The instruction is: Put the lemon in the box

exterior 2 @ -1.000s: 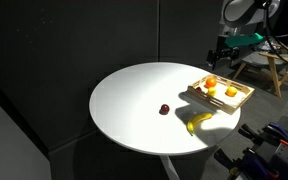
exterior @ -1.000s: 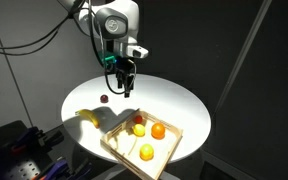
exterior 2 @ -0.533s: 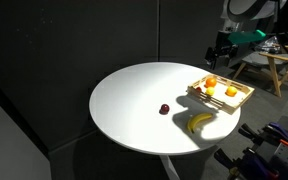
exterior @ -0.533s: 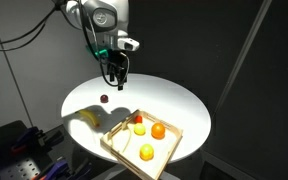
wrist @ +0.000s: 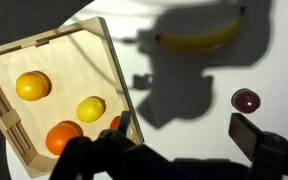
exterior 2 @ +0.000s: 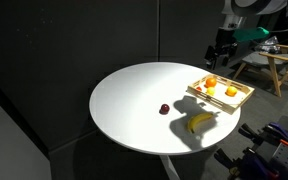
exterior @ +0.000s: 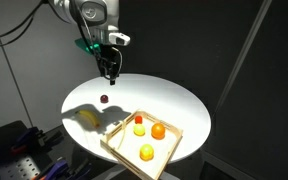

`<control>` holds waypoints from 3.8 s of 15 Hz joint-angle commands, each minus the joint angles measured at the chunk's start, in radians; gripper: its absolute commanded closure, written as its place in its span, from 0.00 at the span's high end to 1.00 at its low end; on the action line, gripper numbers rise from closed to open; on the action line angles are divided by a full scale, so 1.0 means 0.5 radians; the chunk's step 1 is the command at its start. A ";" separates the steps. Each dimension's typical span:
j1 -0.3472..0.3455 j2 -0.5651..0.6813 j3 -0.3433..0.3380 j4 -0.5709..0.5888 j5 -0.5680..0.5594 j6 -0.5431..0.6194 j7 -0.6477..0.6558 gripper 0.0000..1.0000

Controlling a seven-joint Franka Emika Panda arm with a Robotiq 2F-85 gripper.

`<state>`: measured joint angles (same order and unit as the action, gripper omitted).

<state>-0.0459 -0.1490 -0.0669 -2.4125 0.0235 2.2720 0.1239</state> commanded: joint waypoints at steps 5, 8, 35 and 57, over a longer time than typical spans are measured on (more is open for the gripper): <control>-0.014 -0.093 0.013 -0.065 0.003 -0.004 -0.068 1.00; -0.014 -0.100 0.013 -0.073 0.003 -0.003 -0.071 1.00; 0.143 -0.619 0.112 -0.382 0.036 -0.271 -0.248 1.00; 0.144 -0.736 0.116 -0.460 0.018 -0.303 -0.260 1.00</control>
<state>0.0330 -0.5172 -0.0151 -2.6436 0.0288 2.1225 -0.0028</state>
